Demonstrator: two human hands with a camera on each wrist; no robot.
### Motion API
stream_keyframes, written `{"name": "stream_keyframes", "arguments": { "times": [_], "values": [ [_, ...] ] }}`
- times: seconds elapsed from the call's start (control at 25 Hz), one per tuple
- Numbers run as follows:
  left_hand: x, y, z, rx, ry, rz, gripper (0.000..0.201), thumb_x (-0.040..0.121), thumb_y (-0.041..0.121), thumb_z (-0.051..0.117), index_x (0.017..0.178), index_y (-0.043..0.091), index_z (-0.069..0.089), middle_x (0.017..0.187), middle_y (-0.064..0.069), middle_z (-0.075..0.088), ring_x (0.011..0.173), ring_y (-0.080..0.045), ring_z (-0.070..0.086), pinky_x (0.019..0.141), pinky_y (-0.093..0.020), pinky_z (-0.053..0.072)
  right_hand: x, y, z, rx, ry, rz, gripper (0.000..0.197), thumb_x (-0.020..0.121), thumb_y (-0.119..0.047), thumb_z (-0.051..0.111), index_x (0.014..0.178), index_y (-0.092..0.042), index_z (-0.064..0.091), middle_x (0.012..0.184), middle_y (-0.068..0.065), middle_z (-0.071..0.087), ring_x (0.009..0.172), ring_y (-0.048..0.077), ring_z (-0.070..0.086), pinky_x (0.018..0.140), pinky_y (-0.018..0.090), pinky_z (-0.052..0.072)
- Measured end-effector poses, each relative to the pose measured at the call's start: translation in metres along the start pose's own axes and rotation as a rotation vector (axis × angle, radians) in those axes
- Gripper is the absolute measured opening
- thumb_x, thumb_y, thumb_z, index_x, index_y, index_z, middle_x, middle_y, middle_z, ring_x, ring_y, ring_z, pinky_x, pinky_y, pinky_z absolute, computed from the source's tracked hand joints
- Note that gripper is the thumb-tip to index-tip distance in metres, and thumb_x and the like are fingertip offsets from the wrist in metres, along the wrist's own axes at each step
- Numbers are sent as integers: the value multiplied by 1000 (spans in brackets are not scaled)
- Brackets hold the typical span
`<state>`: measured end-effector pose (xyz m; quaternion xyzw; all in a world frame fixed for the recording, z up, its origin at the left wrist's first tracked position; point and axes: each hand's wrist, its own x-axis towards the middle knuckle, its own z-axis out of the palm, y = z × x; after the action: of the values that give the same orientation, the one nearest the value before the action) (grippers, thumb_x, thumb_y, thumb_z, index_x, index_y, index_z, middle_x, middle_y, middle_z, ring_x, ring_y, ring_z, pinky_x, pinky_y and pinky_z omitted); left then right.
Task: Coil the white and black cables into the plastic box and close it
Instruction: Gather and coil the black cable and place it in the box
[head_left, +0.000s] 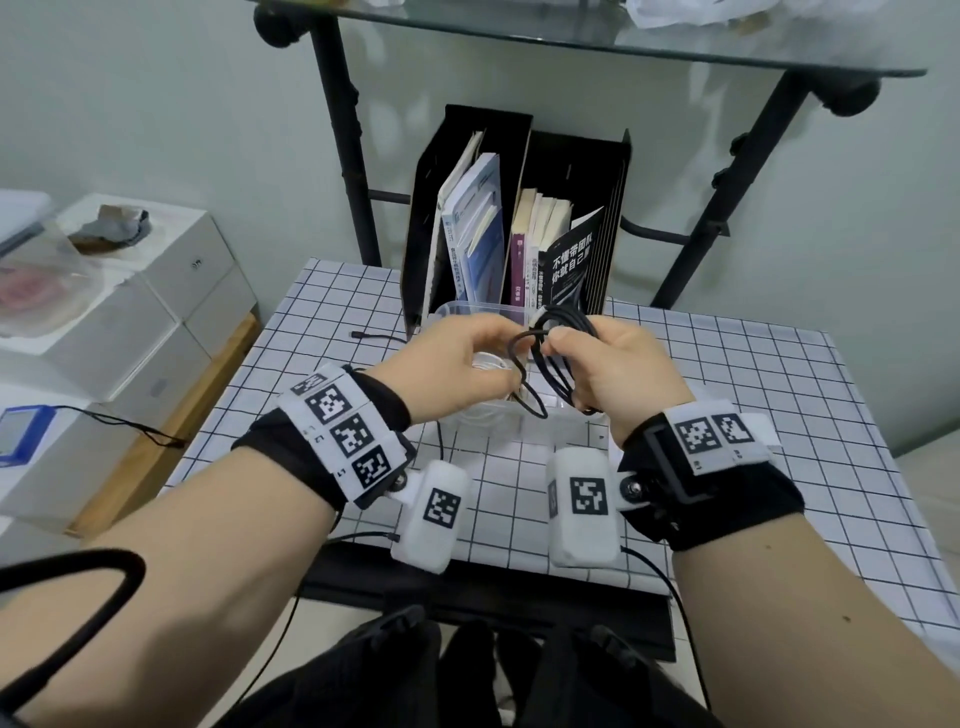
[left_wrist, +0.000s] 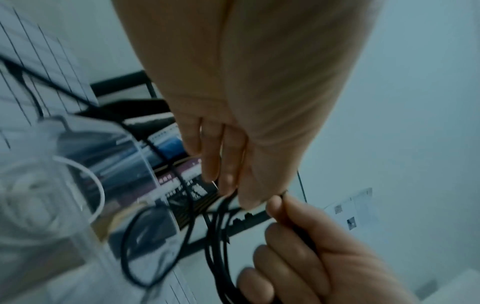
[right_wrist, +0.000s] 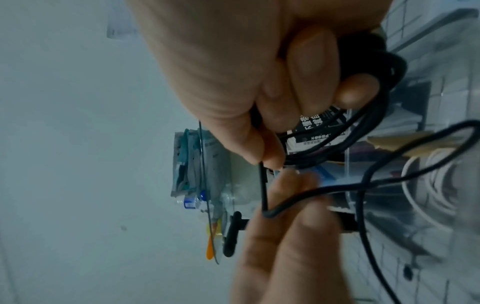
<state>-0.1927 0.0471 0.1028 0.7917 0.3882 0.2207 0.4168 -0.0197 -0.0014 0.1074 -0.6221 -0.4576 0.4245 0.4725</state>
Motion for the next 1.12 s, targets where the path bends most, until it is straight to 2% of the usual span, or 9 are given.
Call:
{"name": "stream_keyframes", "arguments": {
  "times": [0.08,0.16,0.24,0.4,0.6,0.68,0.88,1.0,1.12],
  "values": [
    [1,1,9,-137,-64,-19,20,86,15,66,105,11,66,104,-4,71,96,-13,65,97,-31,48,-2,-5,-2,180,-30,73,20,93,-14,53,73,-11,58,35,-9,29,29,7,24,46,27,26],
    [0,-3,14,-187,-66,-23,5,89,22,63,87,22,68,96,-10,72,92,-21,67,93,-41,50,-2,-7,-6,352,-45,137,20,95,-15,51,76,-9,56,35,-7,25,28,8,20,46,26,28],
    [-1,-5,16,-233,-91,-33,17,92,25,57,76,30,63,86,-3,74,91,-19,68,91,-35,48,-1,-6,-9,492,-27,181,19,95,-15,51,78,-8,54,34,-6,23,28,8,20,45,24,31],
    [-1,-3,20,-286,-123,-79,26,99,22,45,78,15,59,65,3,65,68,-9,61,76,-17,44,-2,1,-8,657,-4,207,19,95,-19,51,81,-9,54,37,-4,22,32,10,20,45,25,35],
    [0,-17,22,-234,98,-181,32,99,33,42,77,13,55,40,4,50,43,-10,47,59,-23,42,-4,-4,-13,692,-132,296,24,97,-21,44,76,-11,51,35,-7,21,27,8,18,48,27,13],
    [1,-23,22,-275,157,-212,33,98,36,44,76,14,52,39,4,49,41,-14,45,58,-27,42,-6,-8,-12,745,-184,336,27,97,-22,42,73,-11,50,34,-7,22,25,7,19,47,25,11],
    [0,-21,30,-351,127,-212,37,98,33,44,68,13,53,44,2,51,42,-14,46,53,-25,41,-10,-13,-7,1047,-240,358,26,91,-26,44,69,-13,50,32,-6,24,23,7,23,36,18,28],
    [-8,-19,35,-427,33,-170,30,100,22,40,82,11,62,59,-2,56,54,-11,52,62,-21,46,-8,-17,-11,1239,-172,325,26,87,-25,45,64,-13,48,32,-4,26,23,9,25,35,18,33],
    [-12,-18,40,-533,-37,-231,29,101,19,39,95,11,67,71,-2,62,63,-10,55,68,-21,47,-3,-22,-17,1388,-22,306,36,95,-23,41,60,-14,44,33,-4,26,23,10,24,35,17,35]
  ]
}}
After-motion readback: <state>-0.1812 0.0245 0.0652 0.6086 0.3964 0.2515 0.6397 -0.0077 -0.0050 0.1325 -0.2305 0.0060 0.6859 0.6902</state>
